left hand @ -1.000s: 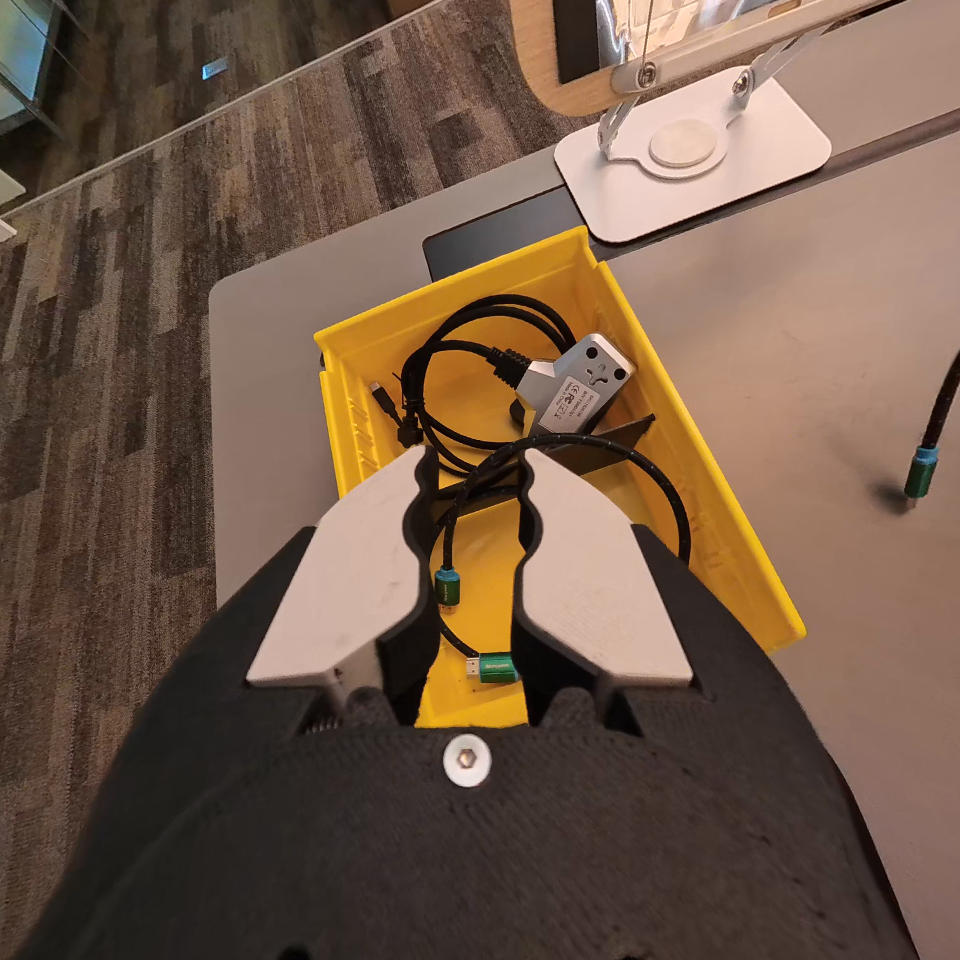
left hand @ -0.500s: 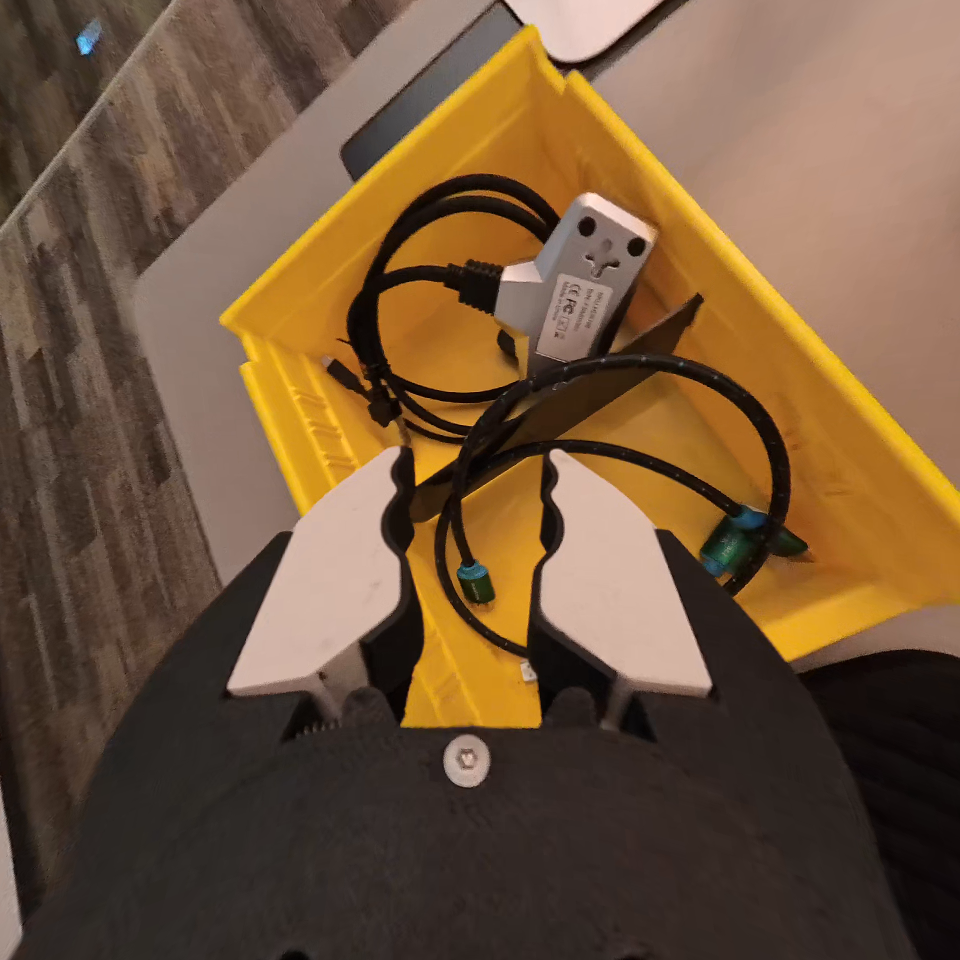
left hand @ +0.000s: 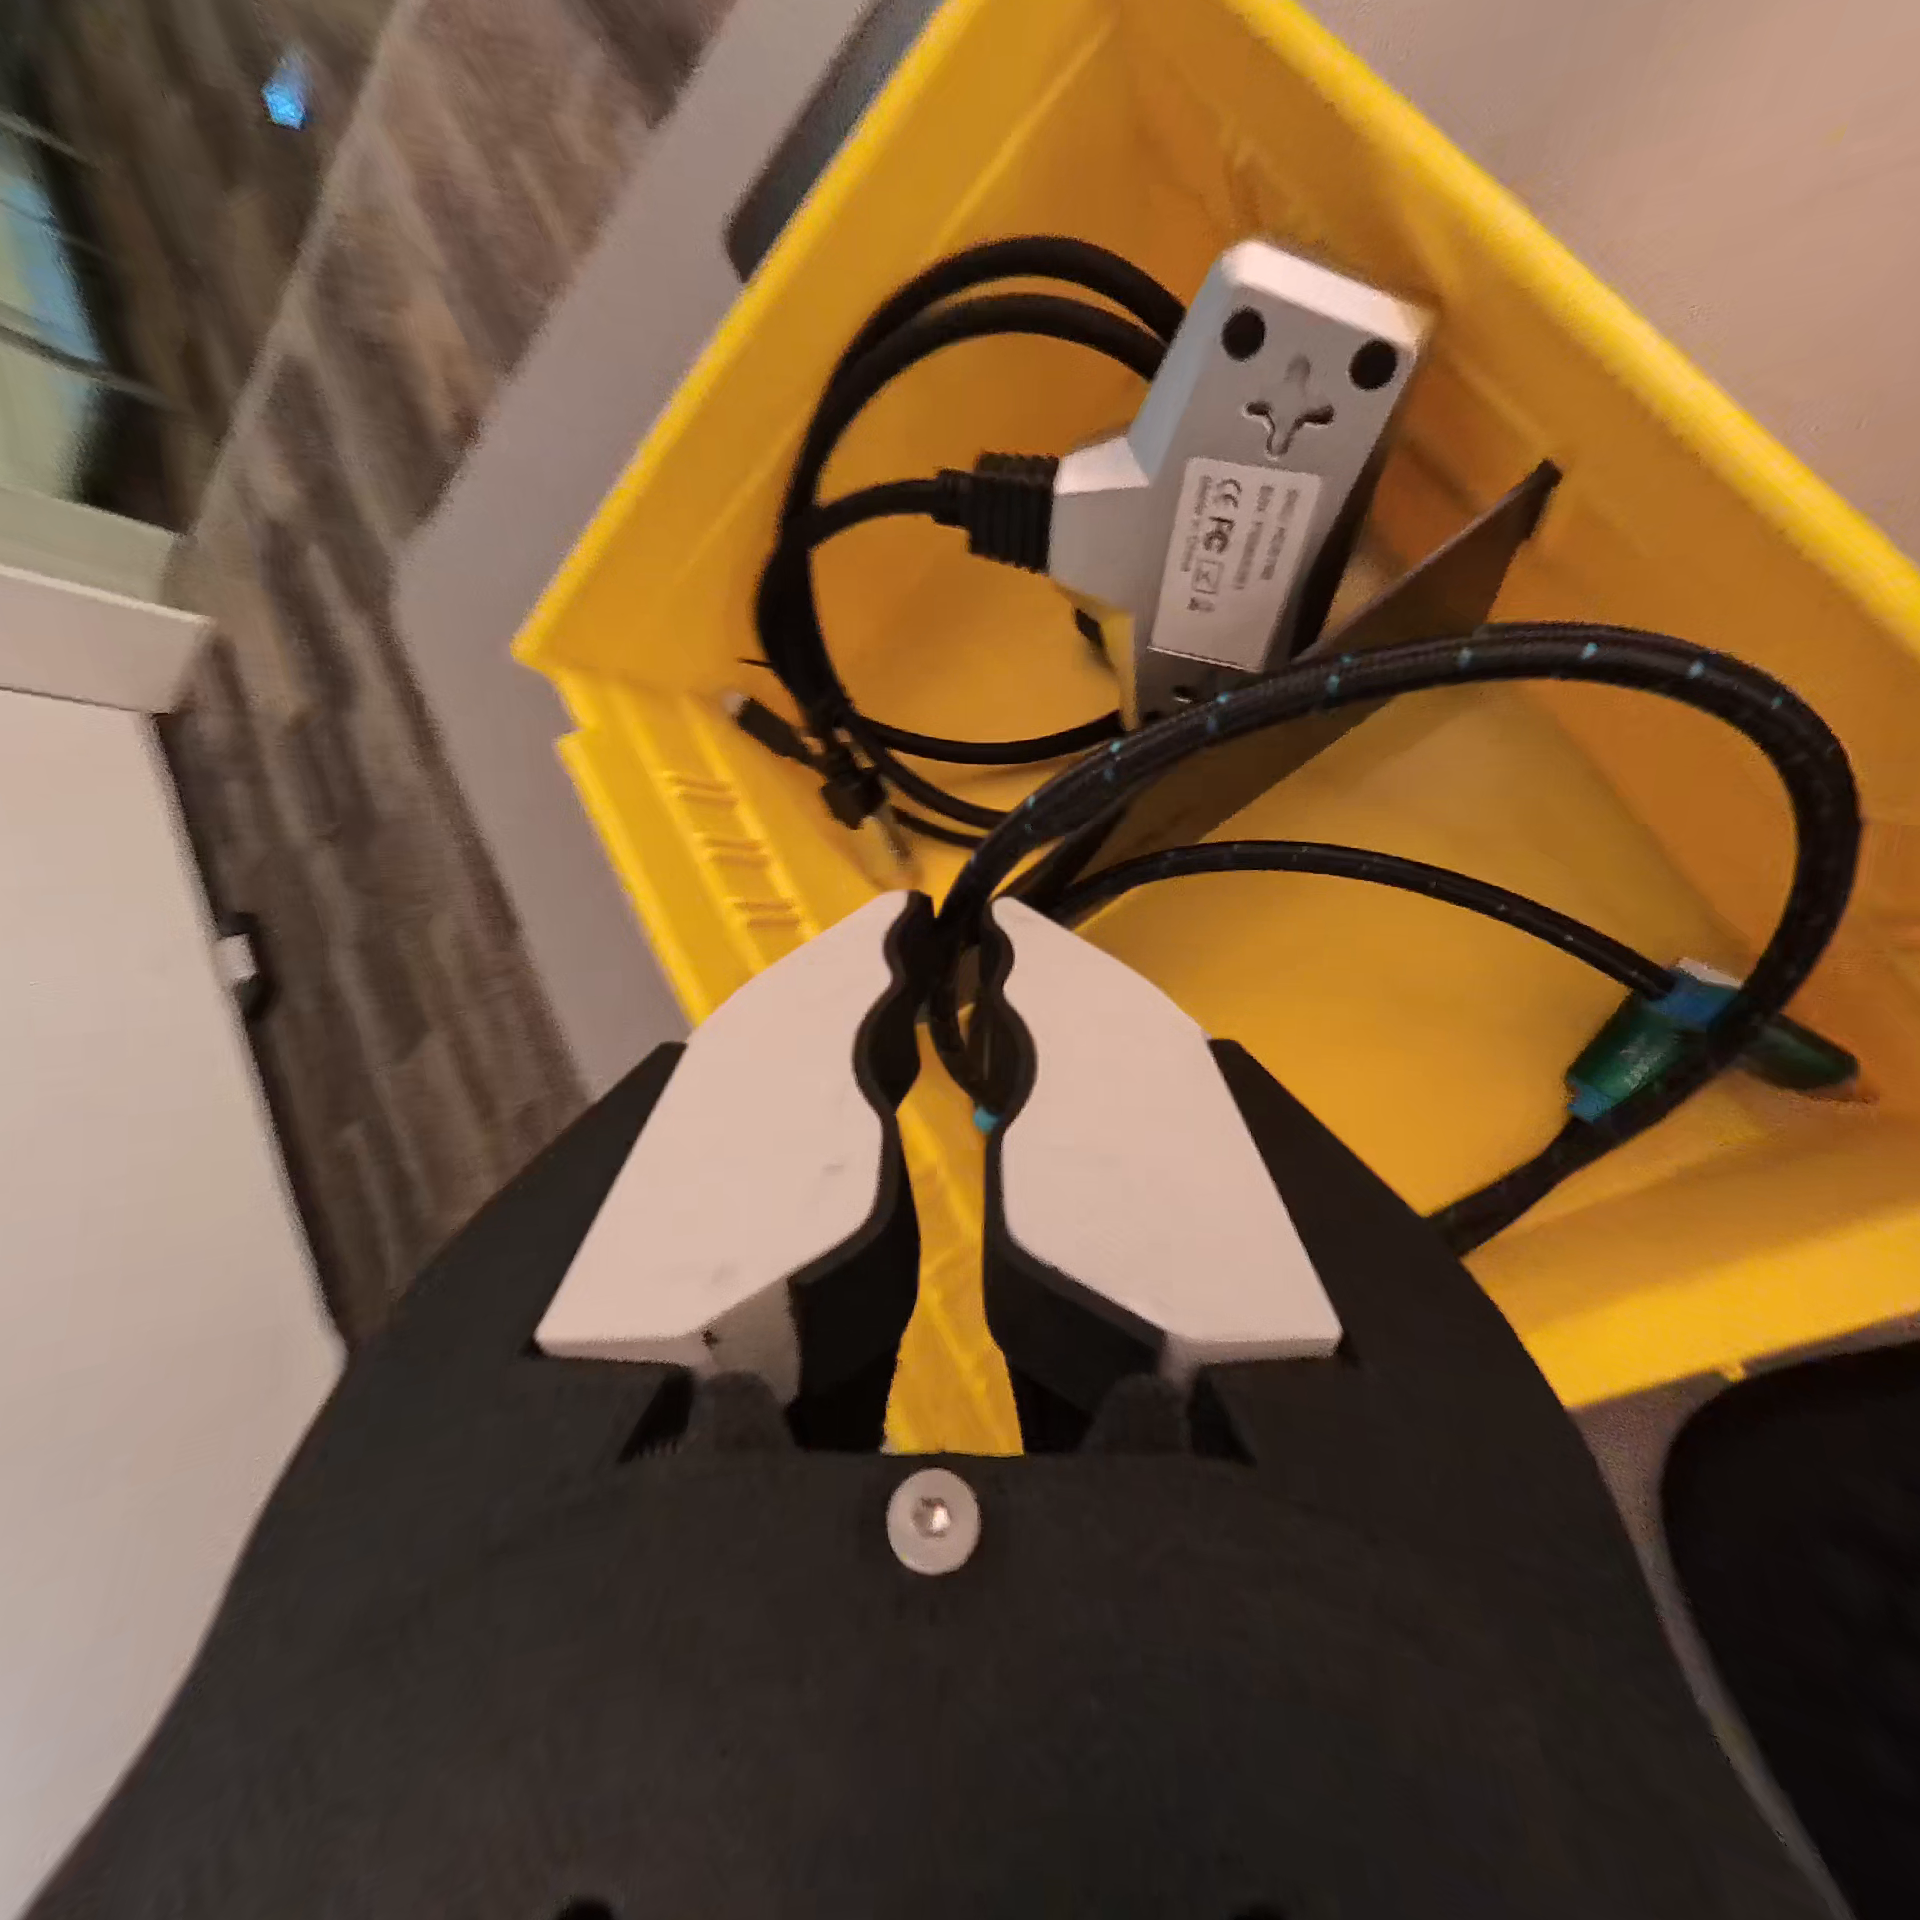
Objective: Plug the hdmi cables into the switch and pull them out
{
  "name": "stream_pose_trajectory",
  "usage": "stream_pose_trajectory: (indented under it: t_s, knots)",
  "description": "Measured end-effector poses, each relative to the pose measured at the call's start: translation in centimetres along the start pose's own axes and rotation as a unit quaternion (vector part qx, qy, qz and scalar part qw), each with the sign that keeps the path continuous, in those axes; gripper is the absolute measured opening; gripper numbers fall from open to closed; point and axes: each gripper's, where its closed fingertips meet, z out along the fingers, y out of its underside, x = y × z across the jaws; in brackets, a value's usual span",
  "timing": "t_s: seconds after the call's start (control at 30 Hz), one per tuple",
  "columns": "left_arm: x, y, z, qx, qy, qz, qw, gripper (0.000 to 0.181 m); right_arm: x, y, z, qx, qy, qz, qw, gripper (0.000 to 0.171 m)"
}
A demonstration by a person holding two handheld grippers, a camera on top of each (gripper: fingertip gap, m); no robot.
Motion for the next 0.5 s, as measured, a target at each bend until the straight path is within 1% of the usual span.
stream_pose_trajectory:
  t_s: [0.07,0.13,0.2,0.27,0.33,0.4,0.5]
  knots:
    - [-0.8,-1.5,-2.9,0.002,-0.065,0.031,0.997,0.007,0.2,-0.2,-0.2,0.006,0.001,0.001,1.0,0.033]
    - [-0.8,-3.3,-5.6,-0.003,-0.136,0.08,0.987,0.008,0.4,-0.3,-0.4,0.012,0.0,0.004,1.0,0.033]
    - [0.1,-5.6,-7.7,-0.005,-0.203,0.146,0.968,0.008,0.5,-0.3,-0.4,0.015,-0.002,0.007,1.0,0.032]
    - [1.8,-8.2,-9.0,0.0,-0.255,0.213,0.943,0.008,0.6,-0.2,-0.3,0.015,-0.004,0.01,1.0,0.032]
    - [3.8,-10.3,-9.6,0.014,-0.279,0.263,0.923,0.009,0.6,-0.1,-0.1,0.014,-0.005,0.013,1.0,0.032]
    - [5.6,-11.2,-9.6,0.021,-0.267,0.283,0.921,0.009,0.7,0.1,0.0,0.01,-0.004,0.014,1.0,0.032]
    - [6.8,-11.8,-9.8,0.027,-0.261,0.298,0.918,0.008,0.6,0.3,0.1,0.007,-0.002,0.015,1.0,0.032]
